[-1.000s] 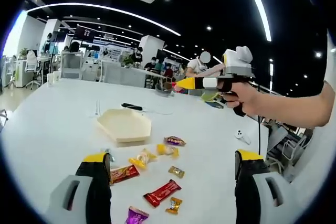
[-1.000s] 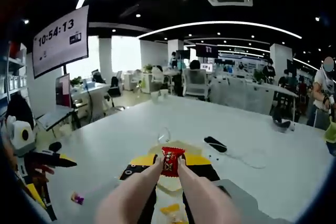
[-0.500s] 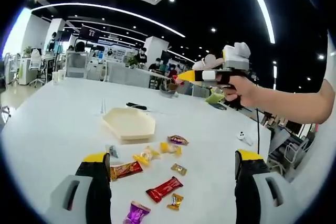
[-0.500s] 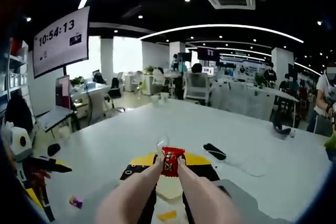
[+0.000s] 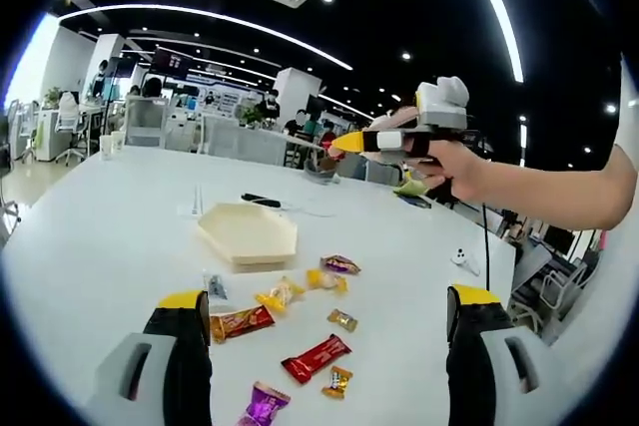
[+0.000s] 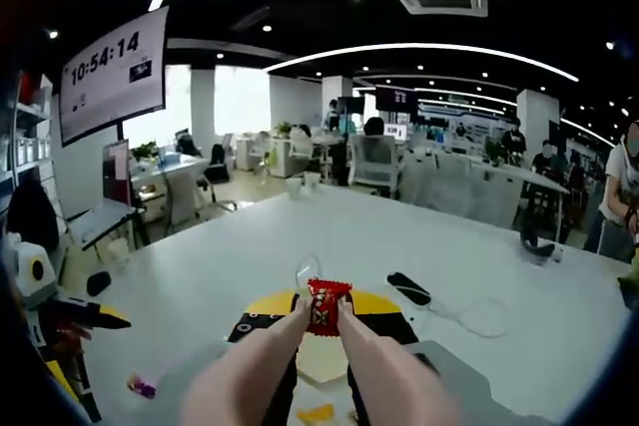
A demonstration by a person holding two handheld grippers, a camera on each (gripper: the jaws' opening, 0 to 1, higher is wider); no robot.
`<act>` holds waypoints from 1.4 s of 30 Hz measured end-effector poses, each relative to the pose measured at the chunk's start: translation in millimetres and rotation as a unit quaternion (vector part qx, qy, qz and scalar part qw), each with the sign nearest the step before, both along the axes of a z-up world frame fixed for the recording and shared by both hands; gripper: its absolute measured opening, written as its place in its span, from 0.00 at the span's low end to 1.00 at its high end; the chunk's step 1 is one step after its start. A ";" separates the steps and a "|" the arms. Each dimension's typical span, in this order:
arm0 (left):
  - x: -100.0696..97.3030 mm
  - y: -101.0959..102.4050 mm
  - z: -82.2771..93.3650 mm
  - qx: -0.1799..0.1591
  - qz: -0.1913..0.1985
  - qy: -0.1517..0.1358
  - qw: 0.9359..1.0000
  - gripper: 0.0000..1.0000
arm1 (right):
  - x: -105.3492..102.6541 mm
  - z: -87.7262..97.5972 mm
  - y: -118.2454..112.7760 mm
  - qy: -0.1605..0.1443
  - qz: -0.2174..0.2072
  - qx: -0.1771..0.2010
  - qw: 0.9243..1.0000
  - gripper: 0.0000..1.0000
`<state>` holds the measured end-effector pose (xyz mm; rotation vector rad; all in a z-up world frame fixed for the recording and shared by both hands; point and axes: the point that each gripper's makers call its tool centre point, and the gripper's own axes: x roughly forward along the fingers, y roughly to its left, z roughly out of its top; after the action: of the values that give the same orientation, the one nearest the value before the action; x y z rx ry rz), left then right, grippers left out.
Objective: Place the target food into the container with the food tongs after gripping and lifting it, then release it inside without dropping or visibly crushing the food.
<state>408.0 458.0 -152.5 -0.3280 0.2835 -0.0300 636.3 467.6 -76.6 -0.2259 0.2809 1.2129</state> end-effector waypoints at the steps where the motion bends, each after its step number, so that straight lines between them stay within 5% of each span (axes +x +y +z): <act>1: -0.5 4.1 0.9 0.000 0.004 -0.001 1.000 0.99 | 0.9 -1.2 0.9 0.001 0.000 0.000 1.000 0.17; 19: -13.5 14.9 -2.8 0.006 0.008 0.019 1.000 0.99 | 11.0 -45.9 21.6 0.035 -0.016 -0.016 0.999 0.18; 42: 10.1 16.1 -28.8 -0.018 -0.031 0.041 0.999 0.99 | 35.7 -86.1 36.0 0.061 -0.060 -0.031 0.996 0.18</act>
<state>418.1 474.0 -181.3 -0.3567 0.3751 -0.0825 672.0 503.7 -162.7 -0.1861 0.4334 1.1015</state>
